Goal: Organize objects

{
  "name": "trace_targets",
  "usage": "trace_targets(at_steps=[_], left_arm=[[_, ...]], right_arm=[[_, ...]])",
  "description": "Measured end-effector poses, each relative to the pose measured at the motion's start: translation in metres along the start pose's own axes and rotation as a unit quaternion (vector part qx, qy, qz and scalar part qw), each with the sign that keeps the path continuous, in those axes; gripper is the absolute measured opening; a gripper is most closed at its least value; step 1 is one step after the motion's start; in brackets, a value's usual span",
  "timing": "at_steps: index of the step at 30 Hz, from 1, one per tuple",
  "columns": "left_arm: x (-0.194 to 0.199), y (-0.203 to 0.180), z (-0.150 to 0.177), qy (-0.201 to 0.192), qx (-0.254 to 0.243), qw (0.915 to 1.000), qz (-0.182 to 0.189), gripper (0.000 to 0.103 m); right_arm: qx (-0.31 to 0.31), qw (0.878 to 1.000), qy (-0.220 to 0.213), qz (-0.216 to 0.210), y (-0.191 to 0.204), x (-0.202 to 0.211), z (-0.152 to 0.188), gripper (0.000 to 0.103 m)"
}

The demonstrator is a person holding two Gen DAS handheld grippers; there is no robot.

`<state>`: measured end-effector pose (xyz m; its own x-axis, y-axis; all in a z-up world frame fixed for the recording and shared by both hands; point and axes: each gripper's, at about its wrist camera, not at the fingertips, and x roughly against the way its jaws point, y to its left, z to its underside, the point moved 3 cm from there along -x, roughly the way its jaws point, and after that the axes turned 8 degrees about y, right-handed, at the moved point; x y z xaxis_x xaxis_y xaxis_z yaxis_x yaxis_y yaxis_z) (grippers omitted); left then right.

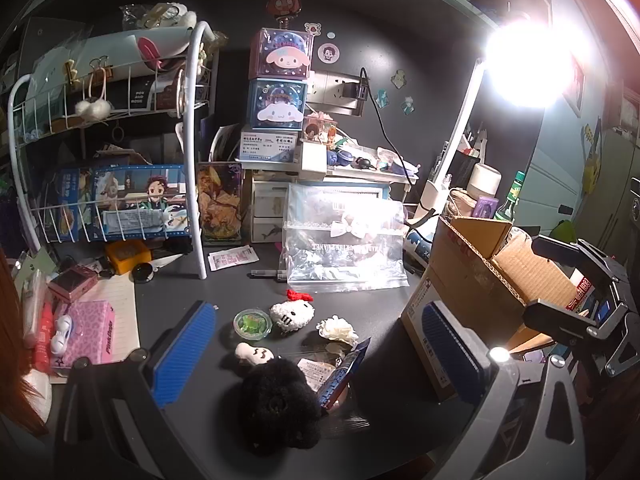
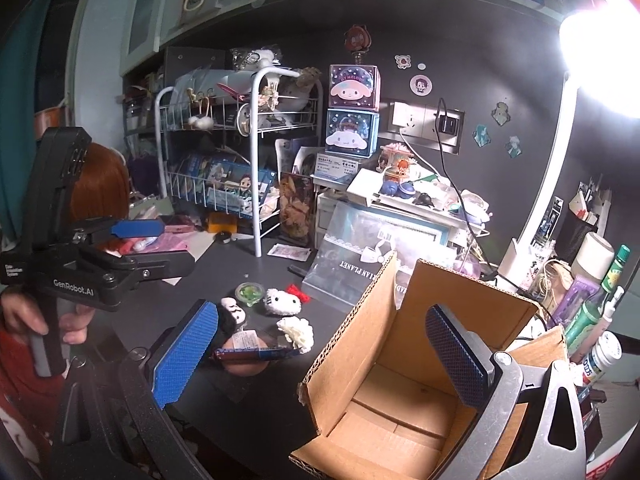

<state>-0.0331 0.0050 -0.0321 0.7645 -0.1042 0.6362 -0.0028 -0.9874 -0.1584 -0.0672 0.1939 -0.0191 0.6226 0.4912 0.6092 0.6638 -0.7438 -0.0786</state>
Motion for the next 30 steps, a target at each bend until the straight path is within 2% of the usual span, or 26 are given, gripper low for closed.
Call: trace_targets(at_steps=[5,15,23,30], left_arm=[[0.001,0.000,0.000,0.000,0.000,1.0000,0.003,0.102],[0.001,0.000,0.000,0.001,0.000,1.0000,0.006,0.102],[0.003,0.000,0.000,-0.002,0.001,0.9996,0.027,0.102],[0.001,0.021,0.002,-0.008,0.001,0.9988,0.048,0.102]], right_arm=[[0.011,1.000,-0.009,0.013,0.004,0.002,0.002,0.103],[0.034,0.999,0.001,0.004,0.014,0.005,0.007,0.103],[0.037,0.999,0.006,0.003,0.022,0.005,0.011,0.103],[0.056,0.998,-0.004,-0.004,0.043,0.002,0.007,0.103]])
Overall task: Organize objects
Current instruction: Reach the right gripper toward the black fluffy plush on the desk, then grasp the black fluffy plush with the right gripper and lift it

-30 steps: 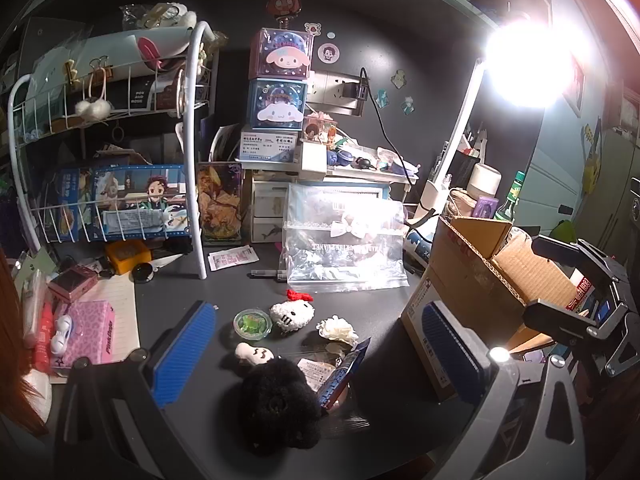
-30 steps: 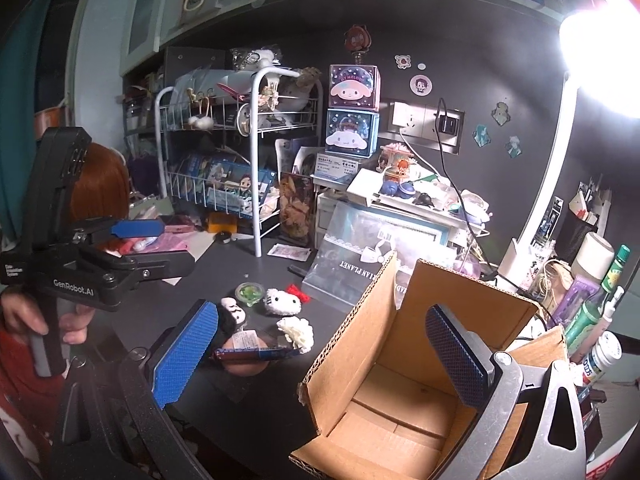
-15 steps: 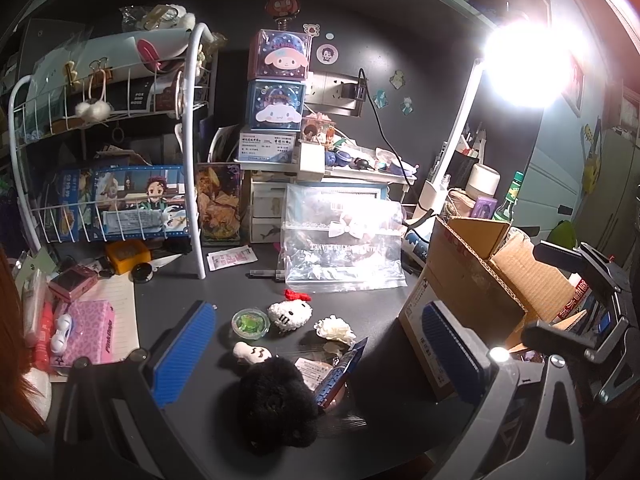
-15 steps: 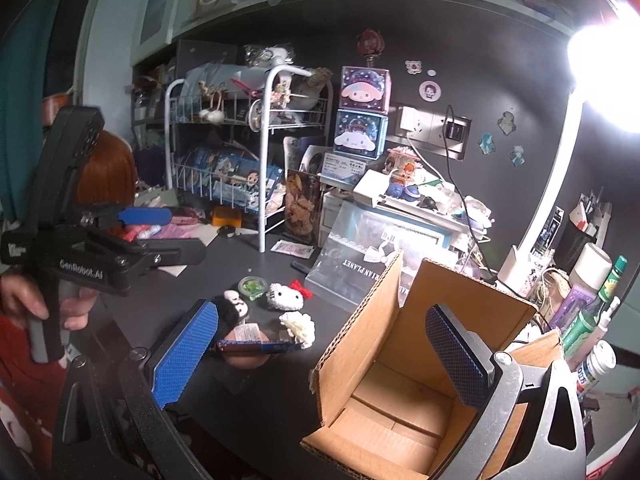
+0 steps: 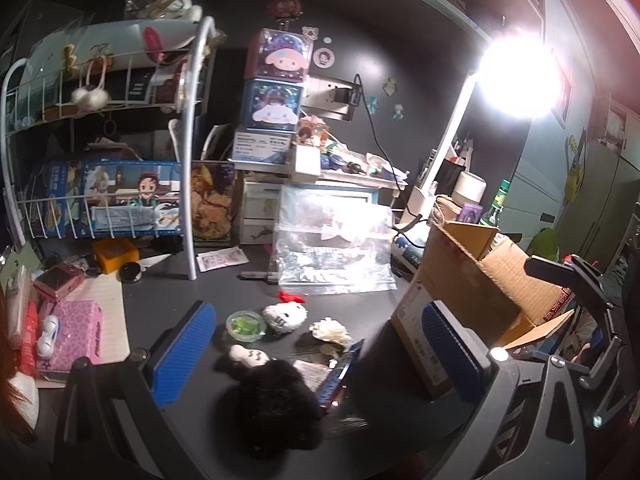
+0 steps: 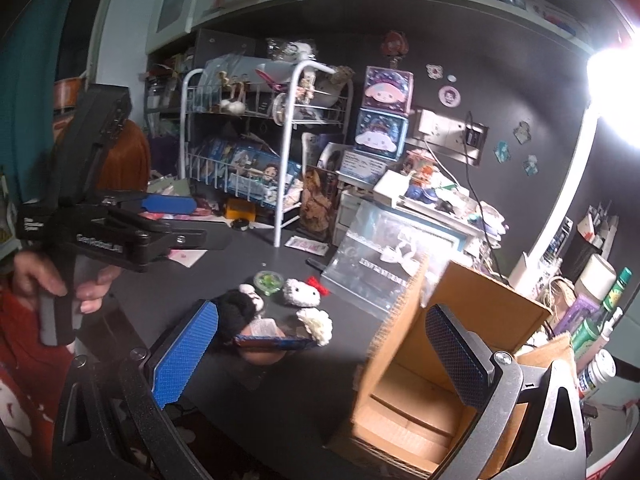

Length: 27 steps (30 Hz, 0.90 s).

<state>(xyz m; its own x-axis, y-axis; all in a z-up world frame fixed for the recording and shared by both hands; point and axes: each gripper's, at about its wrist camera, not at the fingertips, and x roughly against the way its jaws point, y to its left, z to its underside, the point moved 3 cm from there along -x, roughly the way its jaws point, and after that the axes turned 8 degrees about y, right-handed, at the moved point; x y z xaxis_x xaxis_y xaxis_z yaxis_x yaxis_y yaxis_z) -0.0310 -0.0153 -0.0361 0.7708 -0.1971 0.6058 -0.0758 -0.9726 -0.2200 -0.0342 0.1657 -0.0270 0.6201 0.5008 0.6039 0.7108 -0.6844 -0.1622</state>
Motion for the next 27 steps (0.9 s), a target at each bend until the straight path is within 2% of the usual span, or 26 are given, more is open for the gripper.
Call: trace_targets(at_steps=[4,8,12,15,17,21,27], left_arm=[[0.002,0.028,0.002,-0.008,0.013,0.9999,-0.003,0.102],[-0.001,0.065,0.008,0.001,0.035,0.9993,-0.011,0.102],[-0.009,0.092,0.018,0.018,0.039,0.9988,-0.022,0.102],[-0.024,0.110,0.032,0.055,0.039,0.9973,-0.030,0.102],[-0.029,0.121,0.042,0.054,0.041,0.9970,-0.037,0.102],[-0.041,0.132,0.060,0.064,0.014,0.9964,-0.054,0.102],[-0.050,0.142,0.069,0.077,0.019,0.9965,-0.028,0.102]], right_arm=[[0.029,0.999,-0.015,0.008,0.028,-0.006,-0.012,0.103],[0.064,0.998,-0.007,-0.015,0.062,-0.025,-0.021,0.103],[0.070,0.995,0.029,-0.072,0.092,-0.064,-0.018,0.103],[0.058,0.991,0.063,-0.103,0.108,-0.098,-0.008,0.103],[0.047,0.988,0.087,-0.119,0.117,-0.120,0.001,0.103],[0.039,0.986,0.117,-0.115,0.127,-0.150,0.011,0.098],[0.043,0.986,0.142,-0.080,0.130,-0.178,0.019,0.098]])
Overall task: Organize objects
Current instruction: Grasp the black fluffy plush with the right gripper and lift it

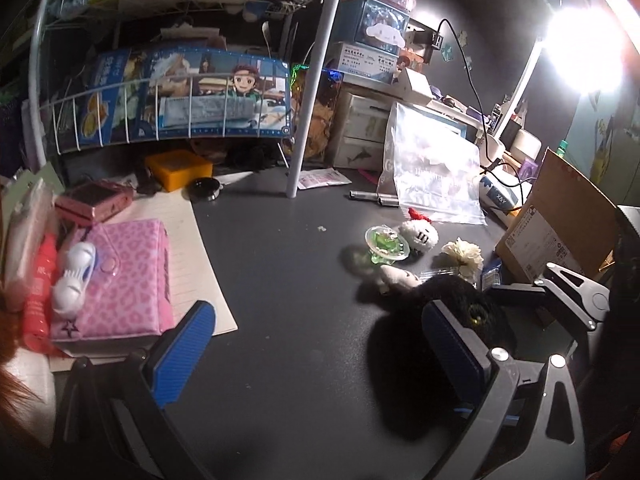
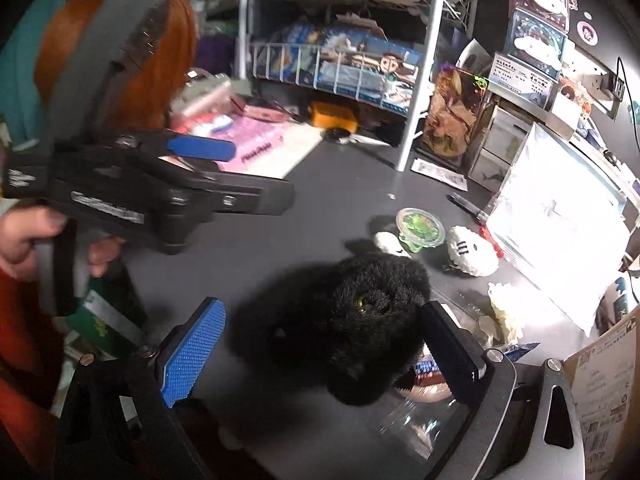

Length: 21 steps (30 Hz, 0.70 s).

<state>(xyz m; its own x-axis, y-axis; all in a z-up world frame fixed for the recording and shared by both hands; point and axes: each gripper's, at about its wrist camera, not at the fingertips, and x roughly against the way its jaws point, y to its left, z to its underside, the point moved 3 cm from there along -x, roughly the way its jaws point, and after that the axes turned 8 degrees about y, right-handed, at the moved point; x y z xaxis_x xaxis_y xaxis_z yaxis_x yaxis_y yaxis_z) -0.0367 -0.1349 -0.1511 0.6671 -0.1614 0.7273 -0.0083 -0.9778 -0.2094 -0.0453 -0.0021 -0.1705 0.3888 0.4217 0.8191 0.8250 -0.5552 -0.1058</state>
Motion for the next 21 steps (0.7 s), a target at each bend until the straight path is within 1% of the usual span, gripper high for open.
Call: trace_targets(at_steps=[2,5,7,8,9,13,18,20,21], left_arm=[[-0.001,0.002,0.001,0.001,0.000,1.0000,0.000,0.102],[-0.003,0.008,0.003,0.004,0.005,1.0000,0.000,0.102],[-0.003,0.011,0.004,0.005,0.009,0.9999,0.009,0.102],[-0.003,0.012,0.005,0.005,0.010,0.9999,0.012,0.102],[-0.003,0.012,0.005,0.006,0.011,0.9998,0.017,0.102],[-0.002,0.010,0.005,0.010,0.006,0.9995,0.030,0.102],[0.003,0.005,0.005,0.012,-0.001,0.9989,0.045,0.102],[0.006,0.001,0.004,0.014,-0.006,0.9981,0.060,0.102],[0.008,-0.003,0.003,0.015,-0.008,0.9971,0.074,0.102]], right_arm=[[0.007,1.000,0.004,0.013,0.003,-0.008,-0.003,0.098],[0.029,0.998,0.016,0.049,0.010,-0.018,-0.004,0.097],[0.030,0.998,0.020,0.059,0.010,-0.021,-0.004,0.090],[0.026,0.998,0.022,0.060,0.009,-0.023,-0.005,0.083],[0.019,0.998,0.023,0.058,0.007,-0.024,-0.006,0.076],[-0.008,0.998,0.027,0.047,0.000,-0.024,-0.006,0.076],[-0.035,0.999,0.011,0.021,-0.005,-0.014,-0.004,0.069],[-0.038,0.999,0.006,0.013,-0.006,-0.011,-0.004,0.066],[-0.040,0.999,0.002,0.011,-0.006,-0.009,-0.003,0.065]])
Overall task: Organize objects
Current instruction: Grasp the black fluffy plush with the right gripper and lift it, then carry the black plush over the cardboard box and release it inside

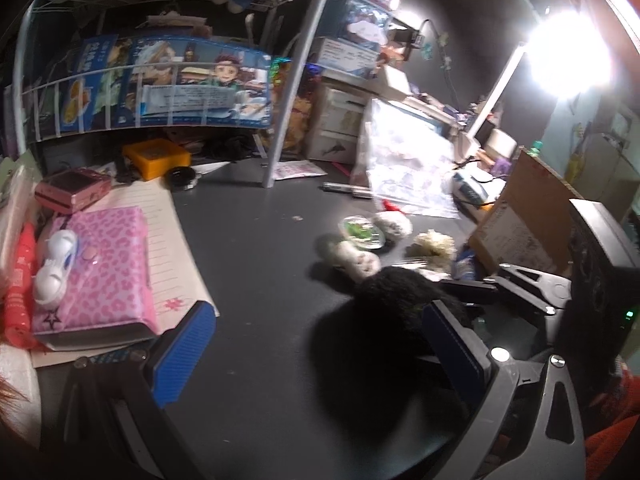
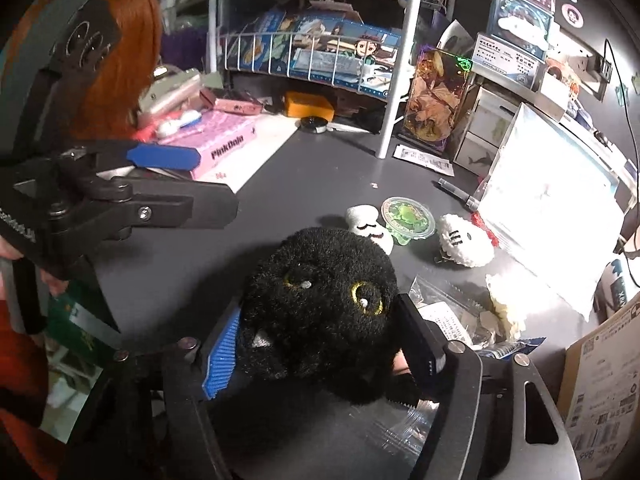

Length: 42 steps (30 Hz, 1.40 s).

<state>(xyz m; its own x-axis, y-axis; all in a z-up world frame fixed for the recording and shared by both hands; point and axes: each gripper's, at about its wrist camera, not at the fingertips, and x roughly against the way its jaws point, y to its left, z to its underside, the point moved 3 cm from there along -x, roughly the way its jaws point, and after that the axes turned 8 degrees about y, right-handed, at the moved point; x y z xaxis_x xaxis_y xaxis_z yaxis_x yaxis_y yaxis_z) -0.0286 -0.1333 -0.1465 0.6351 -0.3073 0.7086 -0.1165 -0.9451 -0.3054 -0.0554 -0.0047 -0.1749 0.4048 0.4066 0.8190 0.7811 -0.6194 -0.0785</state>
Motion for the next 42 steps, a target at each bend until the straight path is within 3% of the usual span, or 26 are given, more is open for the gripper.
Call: trace_targets(at_steps=[7,13,21,25,29,34,39,42], left_arm=[[0.008,-0.029,-0.009,0.019,-0.018,0.9970,0.073,0.102],[0.032,-0.068,-0.035,0.007,-0.040,0.9948,0.094,0.102],[0.054,-0.146,-0.083,-0.021,-0.094,0.9875,0.125,0.069],[0.042,-0.197,-0.110,-0.018,-0.121,0.9818,0.145,0.065],[0.018,-0.253,-0.132,0.003,-0.154,0.9765,0.151,0.065],[-0.036,-0.312,-0.157,0.072,-0.168,0.9696,0.162,0.064],[-0.072,-0.331,-0.165,0.123,-0.161,0.9675,0.151,0.064],[-0.085,-0.335,-0.165,0.146,-0.167,0.9631,0.152,0.066]], right_arm=[[0.019,0.998,-0.056,-0.026,0.002,0.031,-0.002,0.065],[0.048,0.990,-0.118,-0.058,0.000,0.081,-0.018,0.065],[0.046,0.983,-0.173,-0.030,-0.046,0.154,-0.018,0.065],[0.019,0.982,-0.188,0.003,-0.092,0.189,0.000,0.065],[-0.020,0.982,-0.186,0.028,-0.143,0.218,0.025,0.065],[-0.082,0.985,-0.151,0.029,-0.207,0.225,0.050,0.065],[-0.113,0.987,-0.112,0.020,-0.238,0.213,0.060,0.064],[-0.116,0.988,-0.091,0.044,-0.245,0.209,0.063,0.066]])
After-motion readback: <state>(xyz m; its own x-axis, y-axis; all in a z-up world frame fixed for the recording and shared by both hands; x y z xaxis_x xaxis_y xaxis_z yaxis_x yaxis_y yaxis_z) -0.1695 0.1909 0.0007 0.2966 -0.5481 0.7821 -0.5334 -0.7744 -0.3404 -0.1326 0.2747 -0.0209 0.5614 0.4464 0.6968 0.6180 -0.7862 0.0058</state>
